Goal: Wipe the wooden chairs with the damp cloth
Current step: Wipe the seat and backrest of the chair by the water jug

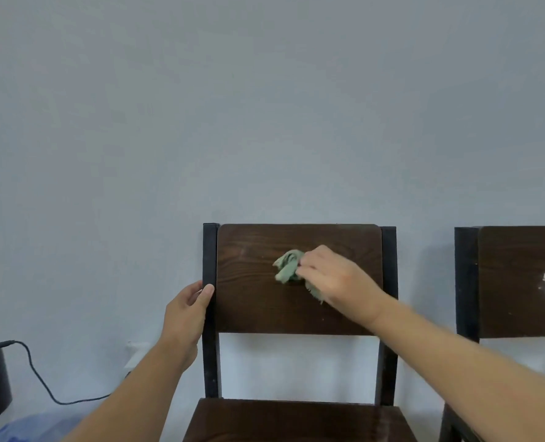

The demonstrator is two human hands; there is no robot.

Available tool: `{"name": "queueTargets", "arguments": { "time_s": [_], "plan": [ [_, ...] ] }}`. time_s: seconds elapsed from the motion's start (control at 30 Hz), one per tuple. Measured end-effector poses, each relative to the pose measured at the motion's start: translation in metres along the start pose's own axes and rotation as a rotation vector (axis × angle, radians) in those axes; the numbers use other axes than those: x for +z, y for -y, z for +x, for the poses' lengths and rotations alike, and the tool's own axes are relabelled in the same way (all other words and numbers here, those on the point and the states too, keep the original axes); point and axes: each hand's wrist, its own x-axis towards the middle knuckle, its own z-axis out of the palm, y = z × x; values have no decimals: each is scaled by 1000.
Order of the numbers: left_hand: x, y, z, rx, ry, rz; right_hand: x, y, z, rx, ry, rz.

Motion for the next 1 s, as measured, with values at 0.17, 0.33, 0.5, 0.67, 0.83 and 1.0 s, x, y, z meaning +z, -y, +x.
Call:
{"name": "queueTargets", "arguments": {
  "time_s": [0.17,0.33,0.5,0.67,0.83,1.0],
  "plan": [
    [-1,6,5,1,5,-9,-35,-65,-23,438,-202,-77],
    [-2,8,7,0,5,-3,-22,-4,-82,125,50,-23],
    [-1,9,6,-1,20,-3,-27,-10,-65,51,65,-23],
    [-5,12,9,-13,32,-32,6,-1,26,404,-216,39],
    [-6,12,11,14,35,-14,39,71,2,-34,58,93],
    [-3,11,5,29,32,11,7,20,-54,172,-68,-14]
  ]
}}
